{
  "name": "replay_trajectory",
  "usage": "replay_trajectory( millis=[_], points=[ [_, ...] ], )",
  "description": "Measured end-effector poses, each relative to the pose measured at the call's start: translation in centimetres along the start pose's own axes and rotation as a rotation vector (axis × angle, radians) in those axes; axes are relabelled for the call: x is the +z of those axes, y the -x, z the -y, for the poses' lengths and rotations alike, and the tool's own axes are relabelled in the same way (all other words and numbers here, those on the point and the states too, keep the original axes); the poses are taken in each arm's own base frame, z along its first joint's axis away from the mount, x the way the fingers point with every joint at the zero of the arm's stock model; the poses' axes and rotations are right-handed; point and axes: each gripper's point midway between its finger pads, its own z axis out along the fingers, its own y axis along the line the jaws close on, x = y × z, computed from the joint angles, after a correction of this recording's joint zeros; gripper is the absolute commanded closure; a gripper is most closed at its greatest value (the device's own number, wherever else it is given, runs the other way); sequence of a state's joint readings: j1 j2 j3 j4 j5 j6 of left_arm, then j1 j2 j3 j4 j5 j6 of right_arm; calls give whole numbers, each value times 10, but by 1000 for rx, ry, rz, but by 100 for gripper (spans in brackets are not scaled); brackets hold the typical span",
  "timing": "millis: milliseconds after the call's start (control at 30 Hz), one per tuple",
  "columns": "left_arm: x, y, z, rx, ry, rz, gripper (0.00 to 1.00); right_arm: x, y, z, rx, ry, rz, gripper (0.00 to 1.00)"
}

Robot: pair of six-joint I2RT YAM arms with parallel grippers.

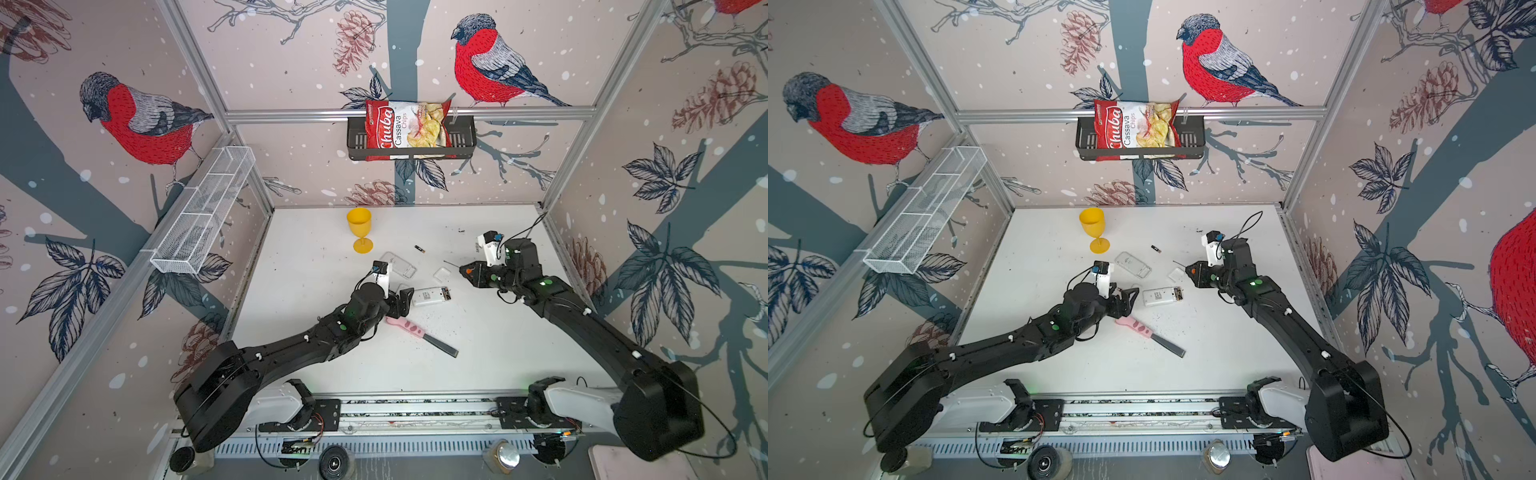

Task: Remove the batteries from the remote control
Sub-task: 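Lower the left gripper onto the remote while right gripper brings screwdriver to it, then hold the remote with the left gripper while right inserts screwdriver tip into compartment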

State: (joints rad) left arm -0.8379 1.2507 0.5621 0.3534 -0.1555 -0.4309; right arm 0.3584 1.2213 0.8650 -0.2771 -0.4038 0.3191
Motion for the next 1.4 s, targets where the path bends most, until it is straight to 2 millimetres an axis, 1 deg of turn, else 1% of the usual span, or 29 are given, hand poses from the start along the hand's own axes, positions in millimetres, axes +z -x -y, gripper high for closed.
replay_trajectory(
  millis=[133,233,333,400,533,733,1067,1233,1400],
  points=[
    [9,-17,18,115,-4,-56,12,10,-14,11,11,-42,-98,100],
    [22,-33,24,189,20,-114,10,16,-24,21,14,-82,-160,100],
    [30,-47,24,233,41,-164,10,18,-28,29,3,-117,-179,100],
    [33,-55,20,249,55,-187,10,18,-29,30,1,-125,-182,100],
    [43,-66,16,272,79,-230,10,21,-32,37,3,-143,-199,100],
    [56,-76,14,298,93,-265,10,27,-42,41,-4,-140,-236,100],
    [75,-95,9,325,129,-316,11,34,-50,44,-1,-150,-269,100],
    [83,-100,3,341,171,-332,11,35,-51,39,-21,-156,-283,100],
    [92,-103,-2,353,207,-338,11,32,-55,46,-44,-206,-300,100]
  ],
)
